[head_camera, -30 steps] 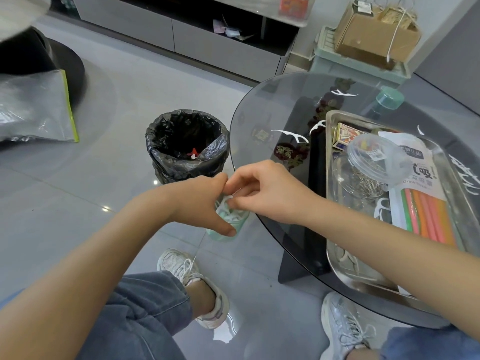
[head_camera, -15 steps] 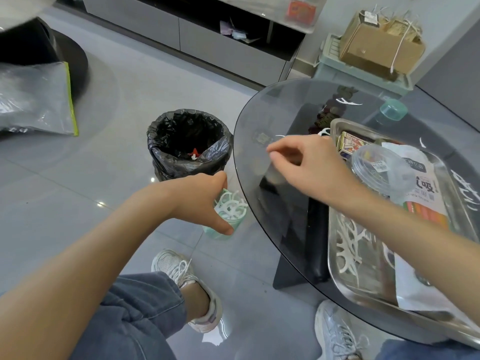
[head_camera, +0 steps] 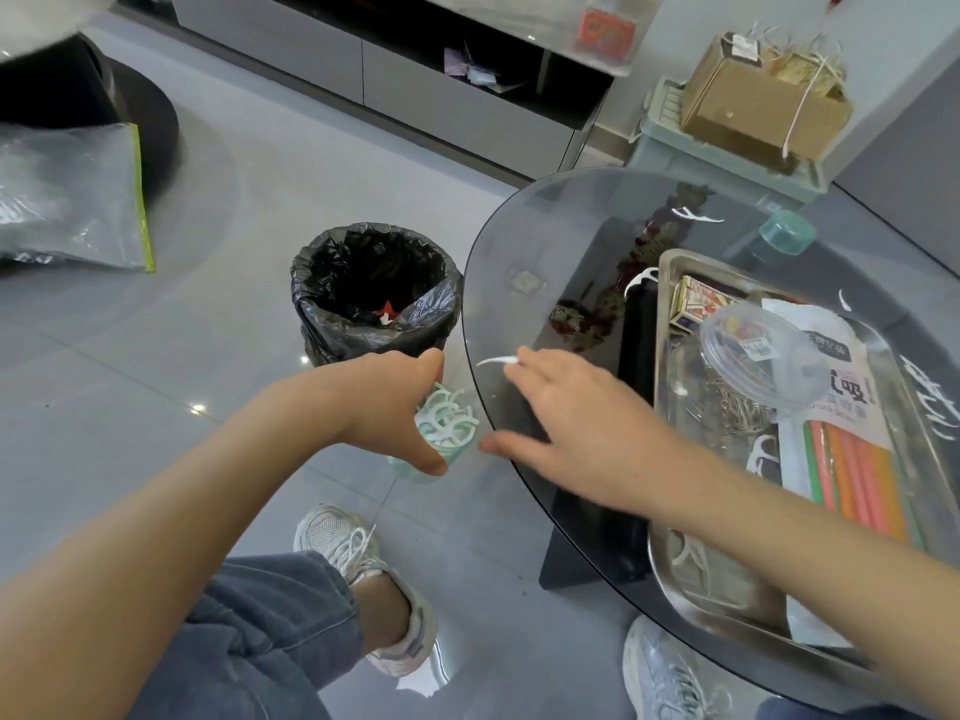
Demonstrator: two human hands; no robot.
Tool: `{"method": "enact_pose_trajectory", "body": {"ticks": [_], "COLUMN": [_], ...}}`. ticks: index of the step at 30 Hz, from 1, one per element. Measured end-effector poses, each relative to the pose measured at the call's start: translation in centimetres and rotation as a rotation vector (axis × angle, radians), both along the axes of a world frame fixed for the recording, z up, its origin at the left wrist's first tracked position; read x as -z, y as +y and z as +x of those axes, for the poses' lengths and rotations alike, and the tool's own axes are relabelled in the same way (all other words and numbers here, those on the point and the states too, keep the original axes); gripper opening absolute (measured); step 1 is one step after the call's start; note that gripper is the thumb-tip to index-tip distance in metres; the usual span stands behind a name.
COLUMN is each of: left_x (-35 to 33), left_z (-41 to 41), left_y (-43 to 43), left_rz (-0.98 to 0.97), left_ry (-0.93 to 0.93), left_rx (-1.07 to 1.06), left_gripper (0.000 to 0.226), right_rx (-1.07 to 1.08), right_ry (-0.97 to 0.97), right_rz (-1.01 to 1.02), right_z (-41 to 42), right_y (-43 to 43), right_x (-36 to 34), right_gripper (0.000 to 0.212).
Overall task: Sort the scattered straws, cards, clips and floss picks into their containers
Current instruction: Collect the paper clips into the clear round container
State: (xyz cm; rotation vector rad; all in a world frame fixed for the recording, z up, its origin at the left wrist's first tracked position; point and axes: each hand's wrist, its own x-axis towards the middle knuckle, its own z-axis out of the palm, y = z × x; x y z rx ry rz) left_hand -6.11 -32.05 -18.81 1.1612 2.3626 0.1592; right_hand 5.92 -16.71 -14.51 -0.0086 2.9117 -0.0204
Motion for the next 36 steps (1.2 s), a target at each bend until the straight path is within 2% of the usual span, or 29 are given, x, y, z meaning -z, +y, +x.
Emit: {"method": "enact_pose_trajectory", "body": {"ticks": [8,12,14,16,19,21,25,28,33,36], "left_x": [0.0,0.0,0.0,0.0,-0.1,-0.2,-0.5,-0.7,-1.0,-1.3], "left_z": [0.4,0.5,0.6,0.5,0.3,0.2,0.1,0.1,0.0,-0.2], "left_y": [0.0,-0.3,-0.5,-0.6,-0.8,-1.0,-1.3,-1.5,-1.7,-1.7], "left_rz": [-0.021,-0.005,-0.002,-0.002,0.004,0.015,0.057,0.078,0.066,0.082], "left_ry": [-0.02,-0.042,-0.047,-0.051,-0.06,-0.061,-0.086,-0.108,-0.085,-0.078], "left_rx": [0.01,-0.005,-0.01,-0.013,-0.017,-0.021,-0.02,-0.016,-0.004,-0.008], "left_gripper": [0.068,0.065,0.065,0.065,0.066,0.067,0.066,0.064,0.064,0.075], "right_rx": [-0.093,-0.104,-0.152,-0.06,0.17,0.221,0.146,0.08,0.019,0.035], "right_ry": [0.13,0.17,0.194,0.23,0.429,0.355,0.13,0.093,-0.008,0.062], "right_rz": [0.127,0.138,0.103,-0.109,-0.575,-0.64,-0.542,-0.518,-0.449,-0.542], "right_z": [2.6,3.1,2.6,1.8,0.5,-0.5,-1.8,-2.6,-3.5,-3.6], "right_y": [-2.7,-3.2,-2.8,-1.7,-0.8,-0.5,-1.6,-2.8,-3.3,-3.2], "right_x": [1.2,1.1,0.9,0.3,-0.8,-1.2,-1.0,-0.9,-1.6,-2.1], "right_gripper": [0.034,0.035,0.026,0.013,0.012,0.01,0.011,0.008,0.021,0.018]}}
